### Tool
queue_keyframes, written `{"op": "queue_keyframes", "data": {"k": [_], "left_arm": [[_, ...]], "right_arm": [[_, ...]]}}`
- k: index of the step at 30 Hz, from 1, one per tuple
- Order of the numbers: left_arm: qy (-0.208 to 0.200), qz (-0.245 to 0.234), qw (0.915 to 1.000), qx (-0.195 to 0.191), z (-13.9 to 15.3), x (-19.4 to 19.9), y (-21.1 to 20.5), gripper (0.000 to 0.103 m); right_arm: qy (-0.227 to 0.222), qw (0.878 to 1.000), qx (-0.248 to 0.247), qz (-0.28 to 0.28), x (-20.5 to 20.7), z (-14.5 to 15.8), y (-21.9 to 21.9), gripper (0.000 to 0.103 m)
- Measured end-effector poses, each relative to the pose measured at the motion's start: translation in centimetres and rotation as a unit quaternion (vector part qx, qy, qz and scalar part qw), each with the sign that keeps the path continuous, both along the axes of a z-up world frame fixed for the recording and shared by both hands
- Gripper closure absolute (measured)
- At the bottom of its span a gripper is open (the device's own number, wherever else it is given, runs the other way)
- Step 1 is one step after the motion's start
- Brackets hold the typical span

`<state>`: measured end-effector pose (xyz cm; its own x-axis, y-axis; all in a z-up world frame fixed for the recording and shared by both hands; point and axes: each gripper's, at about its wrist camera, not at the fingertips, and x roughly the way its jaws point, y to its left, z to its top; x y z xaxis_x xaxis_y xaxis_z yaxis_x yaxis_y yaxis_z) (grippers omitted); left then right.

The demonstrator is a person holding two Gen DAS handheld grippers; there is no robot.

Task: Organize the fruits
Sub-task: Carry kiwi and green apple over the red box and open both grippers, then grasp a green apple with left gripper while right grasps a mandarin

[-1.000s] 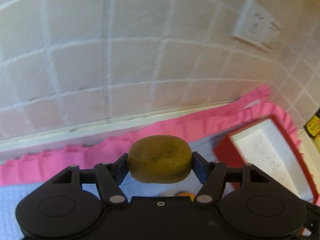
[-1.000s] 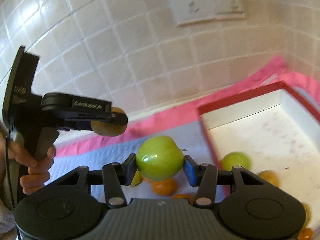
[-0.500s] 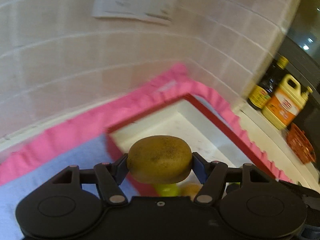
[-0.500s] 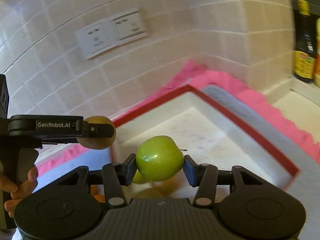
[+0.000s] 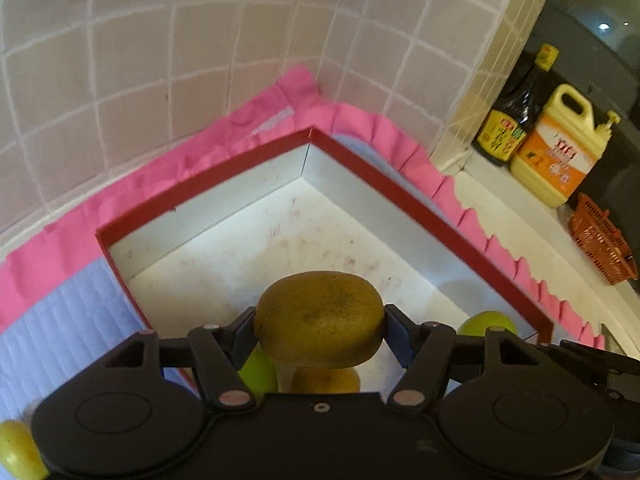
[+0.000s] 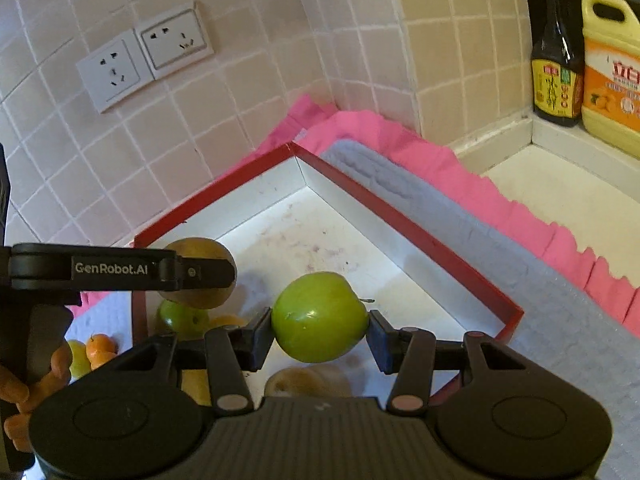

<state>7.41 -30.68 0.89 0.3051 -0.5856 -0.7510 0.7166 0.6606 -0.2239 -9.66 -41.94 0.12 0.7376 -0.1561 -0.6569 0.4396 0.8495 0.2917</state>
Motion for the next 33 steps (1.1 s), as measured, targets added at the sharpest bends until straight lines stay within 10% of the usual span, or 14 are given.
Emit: {"op": "queue_keyframes", "data": {"k": [9, 16, 33], "left_arm": [[-0.006, -0.004, 0.9999, -0.012, 0.5, -0.2, -1.3, 0.039], [-0.017, 0.013, 0.9998, 0.005, 1.9, -0.5, -2.0, 0.024], [-0.075, 0.094, 0.9925, 0.022, 12.4, 2.1, 6.0, 0.023]], "right_arm": [[0.023, 1.000, -0.014, 0.009, 1.1, -0.7, 0.4, 0.051], [0.024, 0.999, -0.029, 0.016, 0.7, 0.0, 0.7, 0.038], [-0.073, 0.996, -0.020, 0.045, 2.4, 12.5, 0.4, 0.032]]}}
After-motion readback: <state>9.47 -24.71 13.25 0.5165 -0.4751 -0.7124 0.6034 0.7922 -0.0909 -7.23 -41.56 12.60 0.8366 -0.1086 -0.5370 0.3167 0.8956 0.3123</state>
